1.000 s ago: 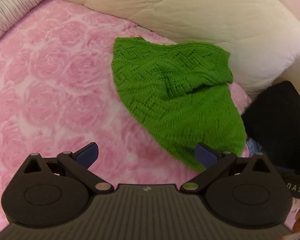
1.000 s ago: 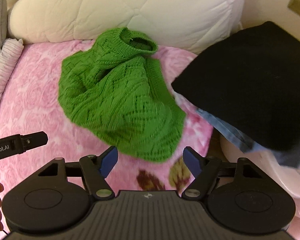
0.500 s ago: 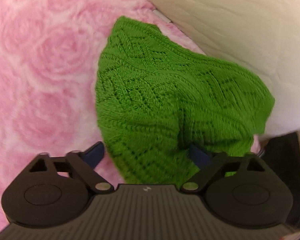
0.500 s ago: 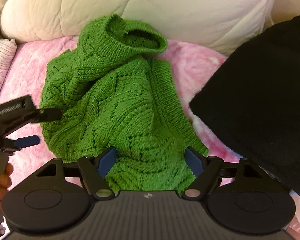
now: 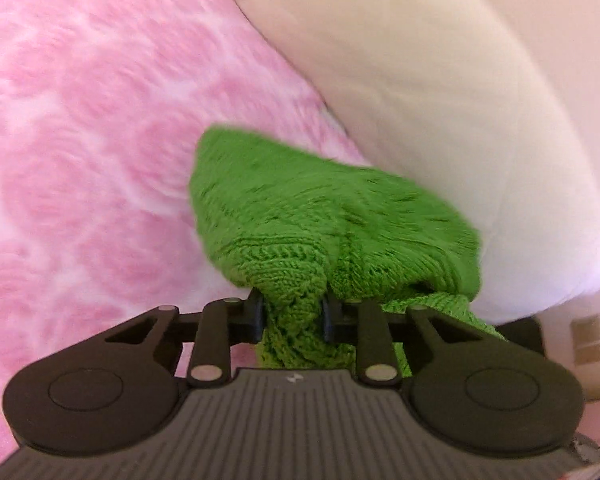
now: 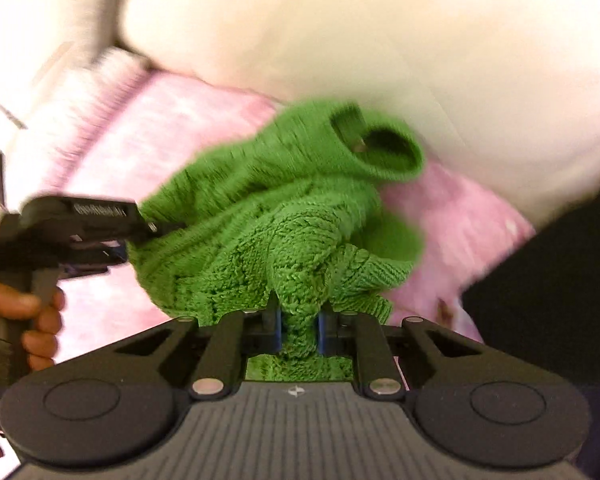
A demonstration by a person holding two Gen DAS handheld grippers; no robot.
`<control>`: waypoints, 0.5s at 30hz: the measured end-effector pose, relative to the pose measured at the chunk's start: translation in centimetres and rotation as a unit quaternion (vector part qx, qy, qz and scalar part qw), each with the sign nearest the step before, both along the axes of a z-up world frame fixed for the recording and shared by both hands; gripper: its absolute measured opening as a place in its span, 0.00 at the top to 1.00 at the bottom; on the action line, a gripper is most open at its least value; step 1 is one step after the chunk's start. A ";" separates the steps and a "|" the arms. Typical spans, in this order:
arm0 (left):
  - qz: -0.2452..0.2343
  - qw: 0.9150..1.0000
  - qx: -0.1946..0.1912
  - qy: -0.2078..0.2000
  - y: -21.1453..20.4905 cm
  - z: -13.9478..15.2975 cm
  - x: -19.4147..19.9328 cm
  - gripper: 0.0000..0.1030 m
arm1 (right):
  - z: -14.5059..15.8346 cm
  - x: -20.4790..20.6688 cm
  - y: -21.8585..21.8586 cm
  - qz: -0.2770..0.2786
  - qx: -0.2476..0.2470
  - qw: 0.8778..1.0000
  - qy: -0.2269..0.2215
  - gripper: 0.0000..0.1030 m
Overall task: Fold clothes
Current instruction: 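Grasp the green sweater with both grippers and lift it off the bed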
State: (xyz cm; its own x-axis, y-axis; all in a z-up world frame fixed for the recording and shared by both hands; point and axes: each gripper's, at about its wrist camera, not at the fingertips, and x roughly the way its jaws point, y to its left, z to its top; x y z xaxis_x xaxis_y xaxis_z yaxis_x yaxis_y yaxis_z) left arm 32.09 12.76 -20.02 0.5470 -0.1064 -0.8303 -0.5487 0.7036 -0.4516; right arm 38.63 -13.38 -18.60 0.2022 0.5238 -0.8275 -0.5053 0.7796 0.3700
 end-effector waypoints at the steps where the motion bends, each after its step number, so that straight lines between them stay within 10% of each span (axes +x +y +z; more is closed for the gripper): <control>1: 0.013 1.000 0.003 -0.009 0.6 1.1 -1.4 0.81 | 1.1 -0.6 0.4 0.014 0.013 1.000 -0.004 0.83; 8: 0.128 0.988 0.054 -0.064 3.8 9.6 -17.3 0.82 | 7.3 -7.9 4.7 0.128 0.096 0.987 -0.005 0.84; 15: 0.265 0.955 0.102 -0.082 5.4 16.5 -38.5 0.82 | 12.1 -20.0 11.1 0.262 0.157 0.952 0.014 0.84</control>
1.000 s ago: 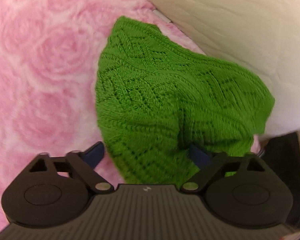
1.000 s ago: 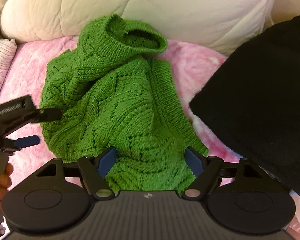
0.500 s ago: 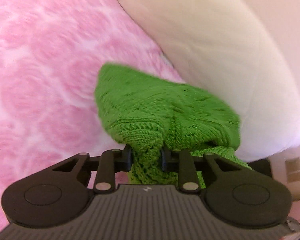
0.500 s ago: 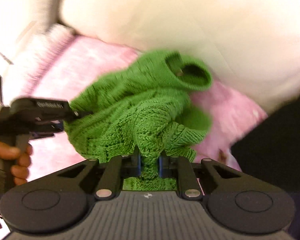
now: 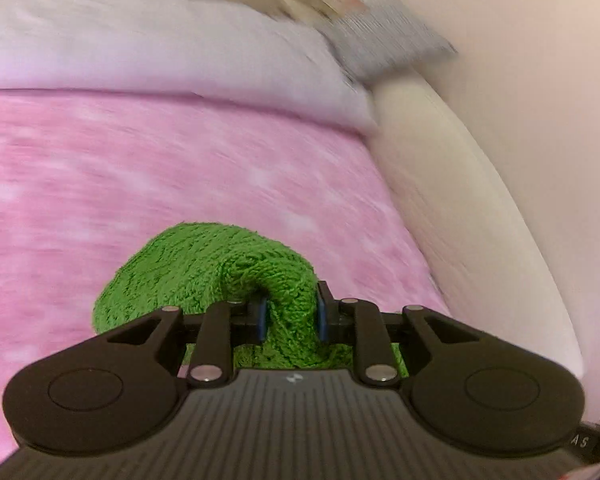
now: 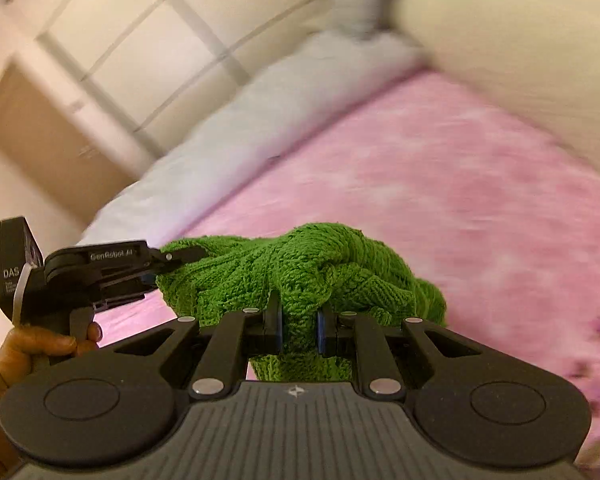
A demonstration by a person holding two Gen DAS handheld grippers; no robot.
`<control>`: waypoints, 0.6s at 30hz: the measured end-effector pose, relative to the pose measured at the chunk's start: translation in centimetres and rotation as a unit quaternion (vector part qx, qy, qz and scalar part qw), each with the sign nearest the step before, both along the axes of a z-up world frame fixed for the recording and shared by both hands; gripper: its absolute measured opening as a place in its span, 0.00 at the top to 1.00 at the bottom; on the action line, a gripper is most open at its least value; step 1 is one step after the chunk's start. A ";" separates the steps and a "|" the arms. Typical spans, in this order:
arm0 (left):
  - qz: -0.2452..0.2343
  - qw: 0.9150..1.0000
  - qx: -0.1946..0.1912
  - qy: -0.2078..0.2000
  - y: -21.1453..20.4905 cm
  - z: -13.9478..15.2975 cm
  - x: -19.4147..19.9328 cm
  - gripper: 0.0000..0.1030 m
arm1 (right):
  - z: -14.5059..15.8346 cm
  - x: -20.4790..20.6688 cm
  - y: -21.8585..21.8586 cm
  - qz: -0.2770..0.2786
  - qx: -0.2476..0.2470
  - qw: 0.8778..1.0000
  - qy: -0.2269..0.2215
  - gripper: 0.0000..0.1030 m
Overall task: Fold clothes
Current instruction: 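Grasp the green sweater with both grippers and lift it off the bed, then carry the sweater to the open bed area and lay it down, opening both grippers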
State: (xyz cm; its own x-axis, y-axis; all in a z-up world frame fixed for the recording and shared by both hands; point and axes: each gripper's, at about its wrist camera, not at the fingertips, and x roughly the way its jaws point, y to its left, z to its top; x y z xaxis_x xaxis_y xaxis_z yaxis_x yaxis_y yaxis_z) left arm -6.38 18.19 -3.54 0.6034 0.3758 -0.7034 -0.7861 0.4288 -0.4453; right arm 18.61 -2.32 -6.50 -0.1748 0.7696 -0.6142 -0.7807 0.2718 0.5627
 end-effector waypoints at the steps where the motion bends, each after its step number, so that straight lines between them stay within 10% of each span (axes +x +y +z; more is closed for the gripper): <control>1: 0.019 1.000 0.006 -0.002 0.0 0.8 -3.0 0.82 | 0.8 -2.2 0.9 0.019 0.009 1.000 0.001 0.84; 9: 0.149 0.987 0.054 -0.006 0.9 5.8 -24.7 0.79 | 6.3 -22.0 8.2 0.142 0.055 0.988 -0.028 0.81; 13: 0.206 0.974 0.049 0.075 0.8 5.5 -32.3 0.69 | 6.2 -29.8 11.8 0.163 0.010 0.984 -0.075 0.37; 18: 0.237 0.958 0.001 0.158 -2.3 2.6 -40.1 0.51 | 5.2 -36.3 10.2 0.188 -0.044 0.979 -0.068 0.32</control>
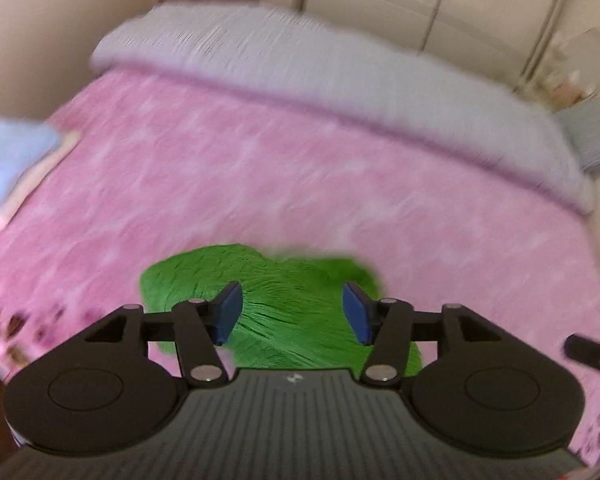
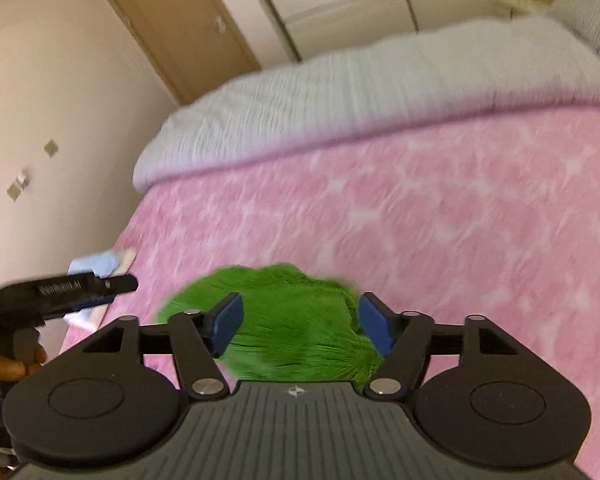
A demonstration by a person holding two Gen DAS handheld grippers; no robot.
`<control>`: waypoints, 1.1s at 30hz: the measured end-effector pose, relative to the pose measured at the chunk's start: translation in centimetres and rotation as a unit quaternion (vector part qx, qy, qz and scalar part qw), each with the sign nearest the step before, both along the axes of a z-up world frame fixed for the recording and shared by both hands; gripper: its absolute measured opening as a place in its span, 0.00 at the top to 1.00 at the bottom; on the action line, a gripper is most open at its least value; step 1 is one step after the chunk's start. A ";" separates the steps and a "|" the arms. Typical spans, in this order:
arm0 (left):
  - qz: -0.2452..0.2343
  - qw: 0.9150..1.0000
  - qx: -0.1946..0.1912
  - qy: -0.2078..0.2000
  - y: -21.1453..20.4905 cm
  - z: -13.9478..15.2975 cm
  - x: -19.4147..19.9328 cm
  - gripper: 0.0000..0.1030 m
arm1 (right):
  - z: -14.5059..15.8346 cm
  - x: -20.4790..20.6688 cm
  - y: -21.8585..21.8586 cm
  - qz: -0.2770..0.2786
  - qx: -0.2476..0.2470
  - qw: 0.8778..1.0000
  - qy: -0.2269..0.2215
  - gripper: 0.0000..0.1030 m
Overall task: Fold clothes
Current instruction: 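Carry the sweater to the open bed area and lay it down, opening both grippers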
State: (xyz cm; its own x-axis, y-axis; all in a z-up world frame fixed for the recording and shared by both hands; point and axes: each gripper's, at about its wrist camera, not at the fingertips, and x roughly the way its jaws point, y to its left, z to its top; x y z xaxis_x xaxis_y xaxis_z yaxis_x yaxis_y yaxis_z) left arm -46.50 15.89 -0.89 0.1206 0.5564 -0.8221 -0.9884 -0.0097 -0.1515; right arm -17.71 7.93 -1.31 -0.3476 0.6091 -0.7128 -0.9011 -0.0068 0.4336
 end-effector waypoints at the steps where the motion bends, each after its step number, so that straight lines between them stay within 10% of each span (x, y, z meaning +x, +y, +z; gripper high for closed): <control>1: 0.007 1.000 -0.016 0.000 -0.8 -0.7 -1.4 0.51 | -0.4 -0.8 -0.5 0.004 -0.020 1.000 -0.004 0.31; 9: 0.044 0.996 -0.074 -0.035 -9.8 -2.8 -6.3 0.45 | -3.4 -5.8 -2.6 0.051 -0.134 0.987 -0.070 0.27; 33: 0.007 0.998 -0.055 0.033 -27.2 -0.6 -1.0 0.26 | -4.4 -5.8 -18.3 0.073 -0.151 0.981 -0.094 0.15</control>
